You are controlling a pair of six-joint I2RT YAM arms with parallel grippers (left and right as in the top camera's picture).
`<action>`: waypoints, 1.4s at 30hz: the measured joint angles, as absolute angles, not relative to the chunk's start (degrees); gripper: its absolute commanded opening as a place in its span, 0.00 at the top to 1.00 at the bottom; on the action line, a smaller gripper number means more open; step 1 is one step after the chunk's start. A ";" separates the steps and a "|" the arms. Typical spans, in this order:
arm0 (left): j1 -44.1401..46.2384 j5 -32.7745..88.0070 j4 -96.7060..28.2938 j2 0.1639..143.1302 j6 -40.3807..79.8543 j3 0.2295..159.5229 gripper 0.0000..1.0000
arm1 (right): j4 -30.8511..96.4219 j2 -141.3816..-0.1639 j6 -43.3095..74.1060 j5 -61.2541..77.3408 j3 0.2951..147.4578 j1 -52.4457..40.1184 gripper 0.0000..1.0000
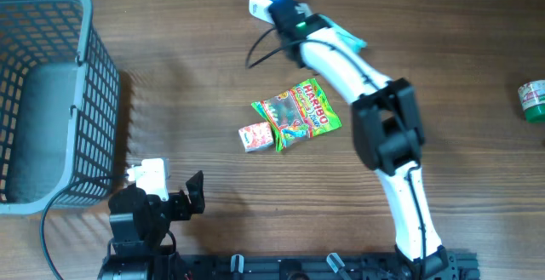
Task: Scan the item barcode
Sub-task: 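Carry the wipes pack to the right side and release it, then grasp the Haribo gummy bag with the right gripper and lift it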
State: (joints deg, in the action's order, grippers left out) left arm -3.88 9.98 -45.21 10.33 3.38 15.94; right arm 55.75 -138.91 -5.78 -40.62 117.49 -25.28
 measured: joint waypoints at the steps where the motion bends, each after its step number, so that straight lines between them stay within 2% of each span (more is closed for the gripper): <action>1: -3.88 9.98 -45.23 10.33 3.40 15.94 0.00 | 57.95 -138.43 -2.50 -38.92 117.49 -22.81 0.96; 8: -3.88 9.98 -45.23 10.33 3.38 15.94 0.00 | 60.69 -136.90 13.41 -33.58 110.98 2.83 0.96; 9: -3.88 9.98 -45.23 10.33 3.38 15.94 0.00 | 61.12 -136.90 14.06 -33.52 110.69 6.79 0.87; 10: -3.88 9.98 -45.21 10.33 3.38 15.94 0.00 | 61.21 -136.90 14.33 -33.43 110.69 9.67 0.69; 11: -3.88 9.98 -45.21 10.33 3.40 15.94 0.00 | 61.34 -136.88 14.92 -33.34 110.72 12.56 0.23; 12: -3.88 9.98 -45.21 10.33 3.40 15.94 0.00 | 61.73 -136.88 15.09 -33.15 110.76 14.52 0.00; 14: -3.88 9.98 -45.21 10.33 3.38 15.94 0.00 | 63.33 -136.88 14.04 -31.16 111.74 17.76 0.00; 17: -3.88 9.98 -45.23 10.33 3.40 15.94 0.00 | 63.88 -135.92 12.03 -22.09 113.40 17.08 0.00; 19: -3.88 9.98 -45.23 10.33 3.38 15.94 0.00 | 64.99 -134.28 11.64 -11.70 113.51 14.63 0.00; 23: -3.88 9.98 -45.21 10.33 3.38 15.94 0.00 | 75.00 -131.39 11.44 9.06 114.21 6.98 0.00; 27: -3.88 9.98 -45.23 10.33 3.38 15.94 0.00 | 85.30 -131.15 12.82 15.68 114.26 -2.22 0.00; 31: -3.88 9.98 -45.21 10.33 3.38 15.94 0.00 | 90.50 -131.13 23.97 18.70 114.26 -11.18 0.02; 32: -3.88 9.98 -45.21 10.33 3.40 15.94 0.00 | 90.65 -131.13 28.75 20.32 114.26 -13.10 0.10; 33: -3.88 9.98 -45.23 10.33 3.40 15.94 0.00 | 89.93 -131.13 32.58 21.28 114.26 -14.06 0.01; 42: -3.88 9.98 -45.25 10.33 3.40 15.94 0.00 | 73.17 -130.87 52.84 18.92 109.38 -25.02 0.00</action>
State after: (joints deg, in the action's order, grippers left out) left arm -3.88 9.98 -45.25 10.33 3.40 15.94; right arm 73.17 -130.87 52.84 18.92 109.38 -25.02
